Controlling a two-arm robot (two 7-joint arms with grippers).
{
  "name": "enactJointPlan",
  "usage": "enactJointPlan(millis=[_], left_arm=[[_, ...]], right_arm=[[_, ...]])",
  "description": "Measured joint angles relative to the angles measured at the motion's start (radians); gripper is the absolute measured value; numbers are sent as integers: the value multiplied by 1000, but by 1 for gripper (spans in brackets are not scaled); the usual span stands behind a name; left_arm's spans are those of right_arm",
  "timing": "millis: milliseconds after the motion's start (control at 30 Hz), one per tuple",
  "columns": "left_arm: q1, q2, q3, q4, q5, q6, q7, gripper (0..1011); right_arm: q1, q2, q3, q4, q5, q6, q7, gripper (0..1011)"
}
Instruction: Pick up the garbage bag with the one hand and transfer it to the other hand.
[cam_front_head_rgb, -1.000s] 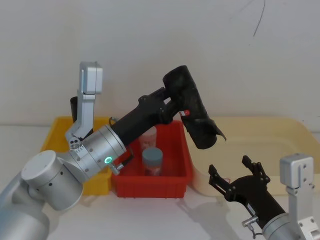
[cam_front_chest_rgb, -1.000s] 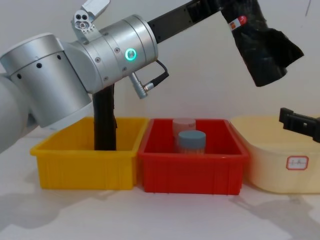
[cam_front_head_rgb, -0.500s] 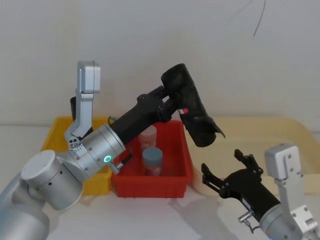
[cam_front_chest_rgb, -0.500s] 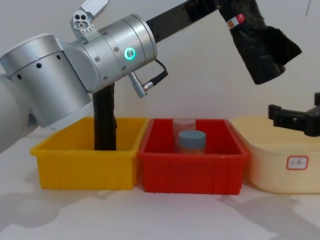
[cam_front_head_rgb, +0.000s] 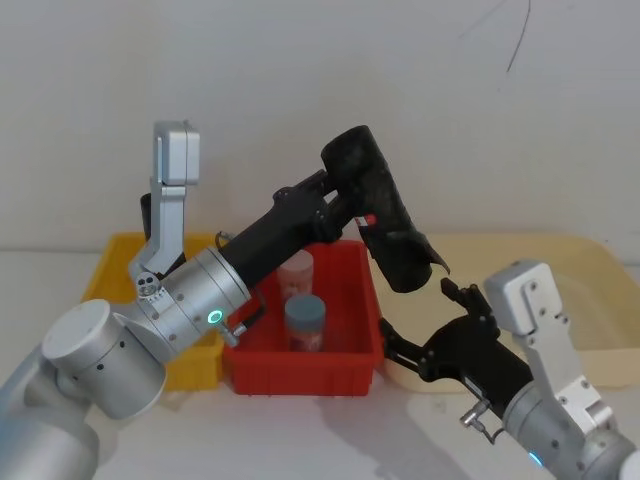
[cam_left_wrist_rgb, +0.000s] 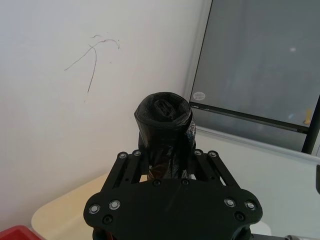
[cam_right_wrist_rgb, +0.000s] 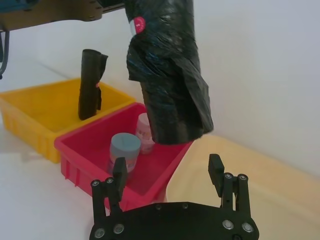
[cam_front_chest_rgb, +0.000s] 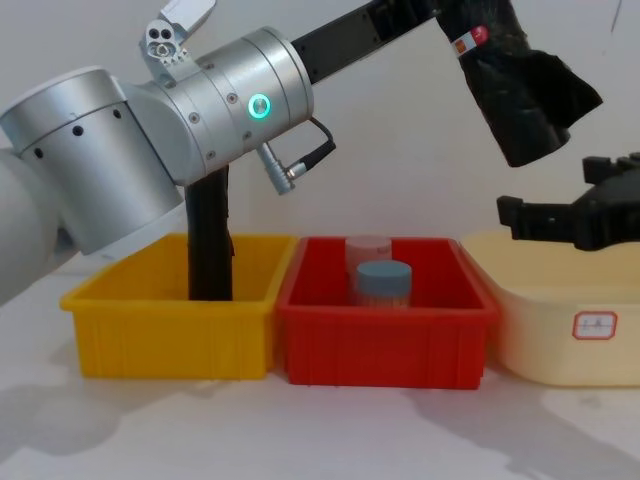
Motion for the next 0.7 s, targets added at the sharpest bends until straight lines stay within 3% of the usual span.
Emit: enactJointPlan(millis=[700], left_arm=[[0, 0, 0, 1, -1, 0, 0, 371]], right_arm=[[62, 12, -11, 29, -51, 7, 45, 1000]])
